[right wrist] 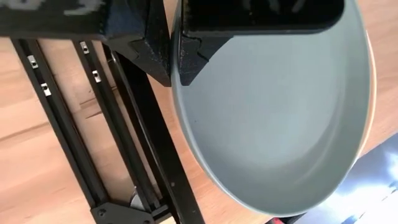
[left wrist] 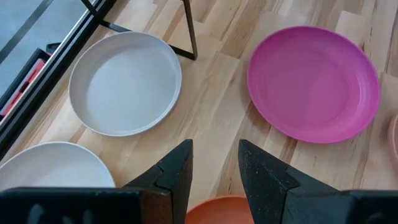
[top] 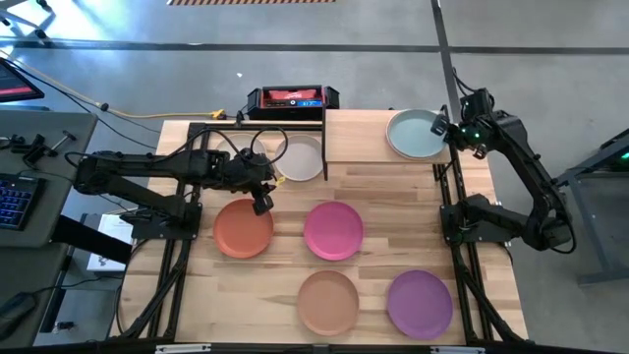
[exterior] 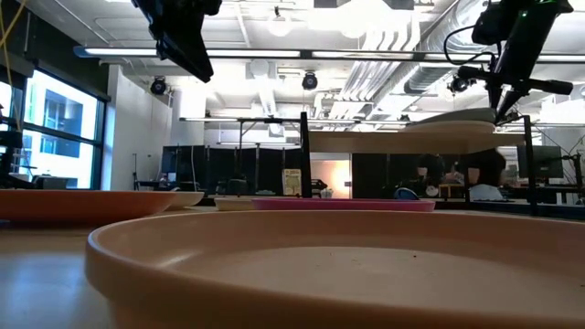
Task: Place and stack plates onto a shelf
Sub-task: Stack the blue plate on top of the white plate on the shelf
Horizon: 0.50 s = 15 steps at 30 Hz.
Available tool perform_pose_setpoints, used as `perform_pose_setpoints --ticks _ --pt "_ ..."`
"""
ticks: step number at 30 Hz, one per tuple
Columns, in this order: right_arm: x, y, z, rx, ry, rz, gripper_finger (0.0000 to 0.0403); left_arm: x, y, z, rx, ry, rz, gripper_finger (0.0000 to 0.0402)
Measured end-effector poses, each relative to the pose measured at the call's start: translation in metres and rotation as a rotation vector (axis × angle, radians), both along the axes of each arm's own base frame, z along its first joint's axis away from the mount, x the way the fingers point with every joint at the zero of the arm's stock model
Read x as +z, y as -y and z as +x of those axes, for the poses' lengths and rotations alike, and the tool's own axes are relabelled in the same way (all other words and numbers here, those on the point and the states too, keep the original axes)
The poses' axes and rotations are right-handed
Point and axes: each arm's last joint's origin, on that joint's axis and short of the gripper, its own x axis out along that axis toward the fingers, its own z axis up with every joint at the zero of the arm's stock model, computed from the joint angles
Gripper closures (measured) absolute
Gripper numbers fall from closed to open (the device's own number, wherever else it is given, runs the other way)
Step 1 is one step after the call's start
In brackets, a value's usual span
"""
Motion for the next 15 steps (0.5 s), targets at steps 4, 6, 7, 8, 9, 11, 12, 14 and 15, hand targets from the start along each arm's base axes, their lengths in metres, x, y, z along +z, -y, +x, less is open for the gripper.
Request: perform_pose_setpoints --ticks 4,6,7,8,9,11,12,14,15 --pt "0.0006 0.0007 0.0009 0.012 0.020 -0.006 0.0402 0.0000 -0.0001 0.0000 0.000 0.000 0.000 0.0284" --pt "0.0008 0.0009 0.0014 0.026 0.029 -0.008 0.0402 0.0000 -0.0001 0.0000 0.000 0.000 0.000 0.0284" --pt "0.0008 0.0009 0.0014 0.026 0.030 -0.008 0.0402 0.0000 -0.0001 0.0000 0.000 0.000 0.000 0.0284" --pt "0.0008 0.0009 0.0013 0.026 0.029 -0.008 0.0402 0.0000 0.0000 0.0000 0.000 0.000 0.000 0.0284" --pt "0.0008 0.0010 0.0012 0.023 0.026 -0.009 0.0402 0.0000 0.0000 0.0000 0.000 0.000 0.000 0.0284" --pt "0.0008 0.0011 0.0008 0.005 0.019 -0.010 0.0402 0.0000 -0.0001 0.0000 0.000 0.000 0.001 0.0284" --pt "0.0008 0.0012 0.0007 0.001 0.022 -0.010 0.0402 0.0000 -0.0001 0.0000 0.000 0.000 0.001 0.0284" --pt "0.0008 0.0011 0.0007 0.001 0.022 -0.009 0.0402 0.0000 0.0000 0.0000 0.000 0.000 0.001 0.0284" --pt "0.0008 0.0010 0.0008 0.001 0.022 -0.009 0.0402 0.0000 0.0000 0.0000 0.000 0.000 0.001 0.0284"
